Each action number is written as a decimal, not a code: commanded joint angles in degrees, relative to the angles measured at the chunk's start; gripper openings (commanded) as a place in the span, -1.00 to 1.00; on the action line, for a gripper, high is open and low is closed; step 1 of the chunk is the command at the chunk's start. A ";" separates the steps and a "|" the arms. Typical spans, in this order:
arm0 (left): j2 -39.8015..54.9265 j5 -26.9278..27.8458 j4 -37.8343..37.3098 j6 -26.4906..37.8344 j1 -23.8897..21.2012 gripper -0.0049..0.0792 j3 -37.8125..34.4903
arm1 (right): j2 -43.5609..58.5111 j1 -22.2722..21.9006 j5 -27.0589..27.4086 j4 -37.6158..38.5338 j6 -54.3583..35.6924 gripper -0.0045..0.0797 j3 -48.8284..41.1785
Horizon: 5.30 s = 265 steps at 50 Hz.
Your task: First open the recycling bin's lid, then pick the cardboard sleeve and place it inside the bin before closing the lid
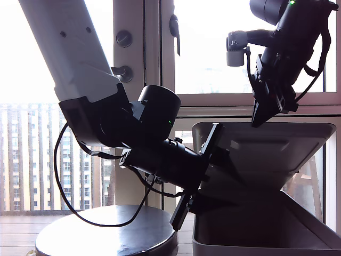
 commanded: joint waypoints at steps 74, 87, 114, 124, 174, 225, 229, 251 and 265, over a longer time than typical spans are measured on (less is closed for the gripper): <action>-13.55 -1.70 -44.85 65.05 11.32 -0.93 0.59 | -0.57 -0.37 0.26 0.37 0.31 -0.92 0.96; -20.81 -10.97 -51.47 74.73 13.00 -0.93 0.57 | -0.55 -0.39 -5.60 -6.71 0.28 -0.92 0.96; -34.73 -10.86 -52.59 75.28 13.07 -0.93 0.57 | 4.81 -0.44 -12.94 -12.87 0.24 -0.92 0.96; -34.75 -8.44 -55.89 77.05 13.07 -0.93 0.57 | 9.84 -0.42 -14.36 -12.66 0.24 -0.92 0.96; -35.58 -0.59 -67.71 85.72 13.16 -0.93 0.57 | 17.31 -0.39 -19.12 -17.75 17.40 -0.93 1.01; -52.63 -6.73 -50.34 79.21 26.56 -0.93 -18.45 | -12.02 -15.26 -18.27 2.84 54.25 -0.92 -8.98; -55.34 -6.82 -45.92 78.01 28.41 -0.93 -22.80 | -16.63 -15.80 -17.81 6.88 54.34 -0.92 -12.48; -72.15 -9.88 -33.99 76.04 32.35 -0.93 -38.36 | -39.65 -20.04 -16.46 22.23 56.26 -0.92 -31.61; -80.67 -9.90 -31.30 73.31 34.71 -0.93 -43.56 | -52.17 -22.43 -16.83 29.31 57.75 -0.92 -41.03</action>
